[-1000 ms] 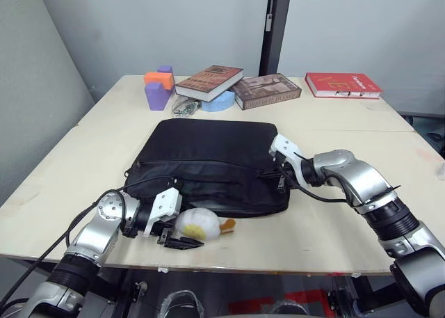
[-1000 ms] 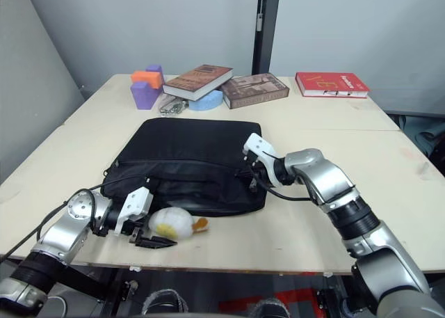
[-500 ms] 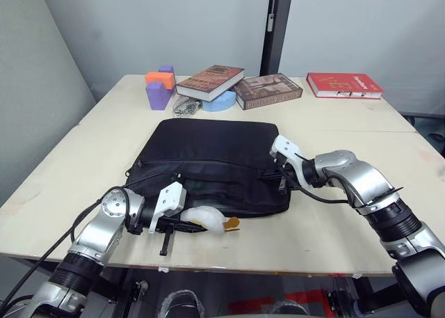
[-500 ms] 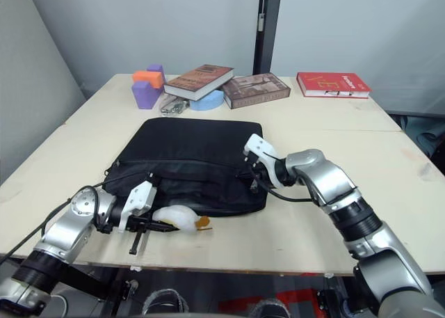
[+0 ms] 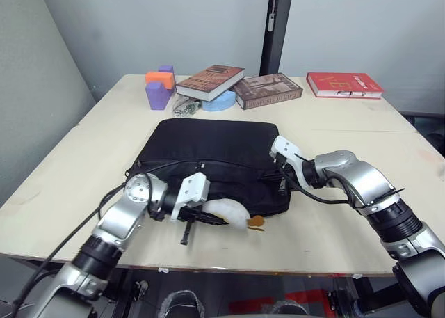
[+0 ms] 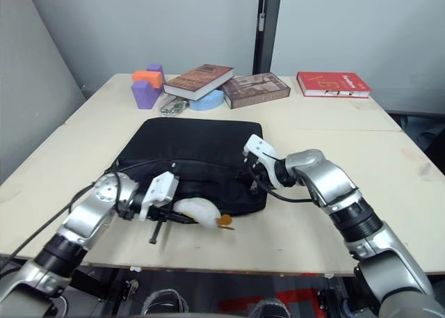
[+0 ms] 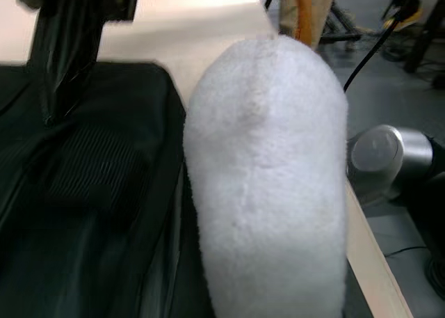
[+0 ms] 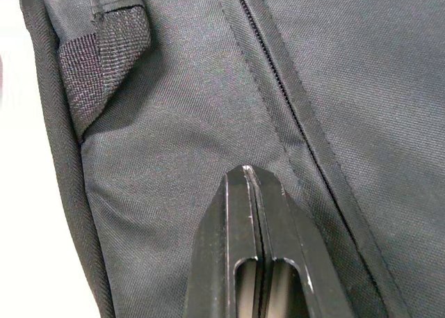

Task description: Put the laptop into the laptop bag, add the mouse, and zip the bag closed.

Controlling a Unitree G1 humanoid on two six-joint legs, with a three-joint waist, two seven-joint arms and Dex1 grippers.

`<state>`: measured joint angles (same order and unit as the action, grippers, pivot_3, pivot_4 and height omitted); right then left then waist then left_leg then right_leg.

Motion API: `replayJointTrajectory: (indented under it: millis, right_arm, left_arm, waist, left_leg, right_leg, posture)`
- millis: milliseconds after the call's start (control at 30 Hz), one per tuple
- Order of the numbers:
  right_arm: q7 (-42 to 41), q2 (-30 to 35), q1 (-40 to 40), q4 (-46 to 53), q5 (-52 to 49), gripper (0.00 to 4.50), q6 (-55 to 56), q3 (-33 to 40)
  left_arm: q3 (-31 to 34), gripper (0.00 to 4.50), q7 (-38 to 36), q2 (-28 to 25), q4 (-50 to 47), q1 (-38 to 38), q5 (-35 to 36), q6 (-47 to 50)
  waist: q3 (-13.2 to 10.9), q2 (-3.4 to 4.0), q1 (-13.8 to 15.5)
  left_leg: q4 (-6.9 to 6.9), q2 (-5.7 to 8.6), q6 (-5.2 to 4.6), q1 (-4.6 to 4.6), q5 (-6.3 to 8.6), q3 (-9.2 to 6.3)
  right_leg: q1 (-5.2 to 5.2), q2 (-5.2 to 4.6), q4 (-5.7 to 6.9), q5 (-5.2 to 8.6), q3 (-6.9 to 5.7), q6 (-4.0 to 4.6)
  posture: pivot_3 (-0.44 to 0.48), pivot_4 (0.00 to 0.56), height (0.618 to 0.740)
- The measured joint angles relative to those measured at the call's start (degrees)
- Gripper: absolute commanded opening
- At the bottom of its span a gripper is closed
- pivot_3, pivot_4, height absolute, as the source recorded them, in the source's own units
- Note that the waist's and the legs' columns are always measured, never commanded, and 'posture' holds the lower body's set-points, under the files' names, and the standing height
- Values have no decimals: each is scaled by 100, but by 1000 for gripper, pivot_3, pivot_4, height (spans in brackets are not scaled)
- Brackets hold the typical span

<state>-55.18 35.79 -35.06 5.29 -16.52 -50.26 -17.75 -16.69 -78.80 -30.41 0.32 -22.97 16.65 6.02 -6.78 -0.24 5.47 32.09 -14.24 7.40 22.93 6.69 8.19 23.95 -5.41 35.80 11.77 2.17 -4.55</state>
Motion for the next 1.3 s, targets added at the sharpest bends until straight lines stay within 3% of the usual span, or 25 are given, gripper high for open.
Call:
replayJointTrajectory:
  millis: [300, 633, 867, 900, 1033, 1300]
  right_arm:
    - [37, -16, 40, 96, -3, 0, -125, 54]
    - [80, -17, 76, 185, -8, 0, -234, 101]
    - [99, -17, 99, 203, -60, 0, -241, 112]
    - [100, -17, 100, 203, -61, 0, -241, 114]
    - [113, -15, 104, 205, -101, 0, -240, 118]
    - [109, 95, 135, 261, -116, 0, -227, 140]
  left_arm:
    - [-256, 51, -74, 774, 642, -520, -27, 178]
    - [-206, 51, -446, 939, 673, -793, 624, 1160]
    - [-154, 2736, -316, 628, 458, -837, 677, 1548]
    - [-153, 2880, -311, 608, 442, -837, 664, 1548]
    - [-137, 4387, -207, 216, 93, -806, 589, 1651]
    - [304, 4468, 98, -341, -297, -570, 522, 1439]
  waist:
    - [0, -1, 6]
    - [-1, -1, 13]
    - [-1, -1, 7]
    - [-1, -1, 6]
    - [-2, 0, 0]
    - [-3, 1, 7]
  left_leg:
    - [0, 0, 0, 2, 0, 1]
    - [-1, 1, -1, 2, 0, 2]
    - [-8, 1, 0, 2, 0, 1]
    - [-8, 1, 0, 2, 0, 1]
    - [-10, 1, 0, 2, 0, 1]
    - [-15, 1, 1, 4, 0, 1]
  right_leg:
    - [0, 0, -4, 0, 1, 0]
    - [0, 0, -6, 0, 1, 0]
    - [1, 0, -10, 0, -1, 0]
    - [0, 0, -11, 0, -1, 0]
    - [1, 0, -13, 0, -1, 0]
    - [1, 0, -19, 0, -4, -1]
  posture:
    - [0, 150, 740]
    - [0, 150, 740]
    - [0, 150, 740]
    - [0, 150, 740]
    - [0, 150, 740]
    - [0, 150, 740]
